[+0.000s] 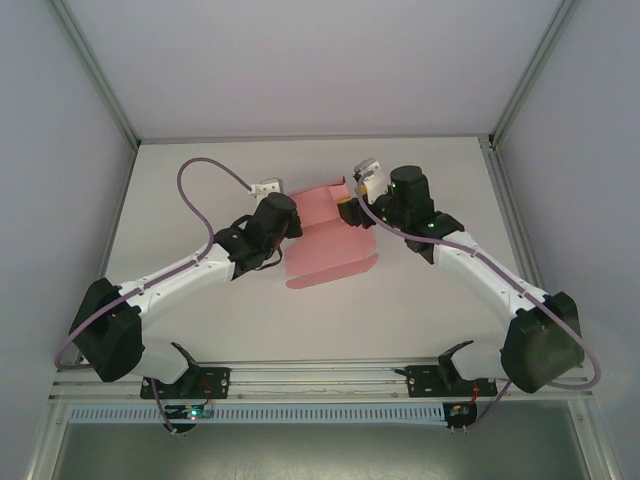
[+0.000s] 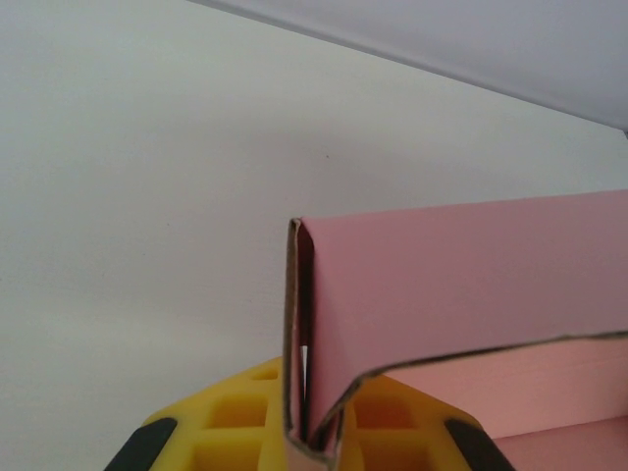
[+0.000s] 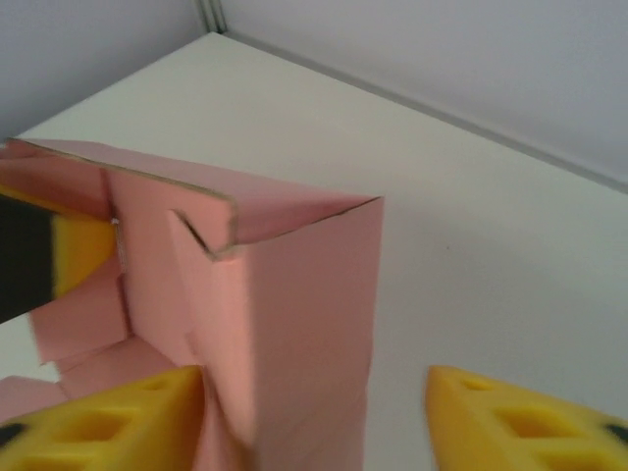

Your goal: Assemble paper box

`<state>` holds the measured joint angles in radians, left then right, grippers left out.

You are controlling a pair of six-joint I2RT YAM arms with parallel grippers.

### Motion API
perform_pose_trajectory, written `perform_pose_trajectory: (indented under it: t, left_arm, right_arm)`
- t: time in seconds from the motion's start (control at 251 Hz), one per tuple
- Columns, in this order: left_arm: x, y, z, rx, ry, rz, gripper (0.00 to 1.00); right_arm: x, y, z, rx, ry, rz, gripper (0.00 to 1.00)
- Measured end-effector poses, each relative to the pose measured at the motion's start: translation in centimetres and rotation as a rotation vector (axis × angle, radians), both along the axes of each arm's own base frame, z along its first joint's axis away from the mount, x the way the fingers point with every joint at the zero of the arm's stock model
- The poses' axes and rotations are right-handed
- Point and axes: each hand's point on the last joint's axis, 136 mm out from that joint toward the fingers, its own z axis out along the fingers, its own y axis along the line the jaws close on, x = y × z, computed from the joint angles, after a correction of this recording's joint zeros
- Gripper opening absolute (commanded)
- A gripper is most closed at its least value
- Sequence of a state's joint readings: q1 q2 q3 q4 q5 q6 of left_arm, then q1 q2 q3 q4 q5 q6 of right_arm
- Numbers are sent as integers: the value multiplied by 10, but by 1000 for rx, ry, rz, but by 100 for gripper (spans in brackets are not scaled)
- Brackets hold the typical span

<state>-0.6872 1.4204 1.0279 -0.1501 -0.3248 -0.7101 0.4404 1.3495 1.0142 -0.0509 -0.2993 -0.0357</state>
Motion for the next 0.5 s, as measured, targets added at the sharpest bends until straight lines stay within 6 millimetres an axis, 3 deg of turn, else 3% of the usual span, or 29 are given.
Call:
perform_pose_trajectory:
  t: [0.132,0.331,0.499]
  left_arm:
    - [-1,-1,2,-8,-2,-7,0]
    - [-4,-4,0,-17,15,-23,0]
    - [-4,-5,-1,-29,47,-8,0]
  right_arm:
    - [12,-1,-3,-15,7,-36,32]
    - [25,-6,-18,-146,-38,-150,8]
    - [35,-7,-22,-305,-126,-299,0]
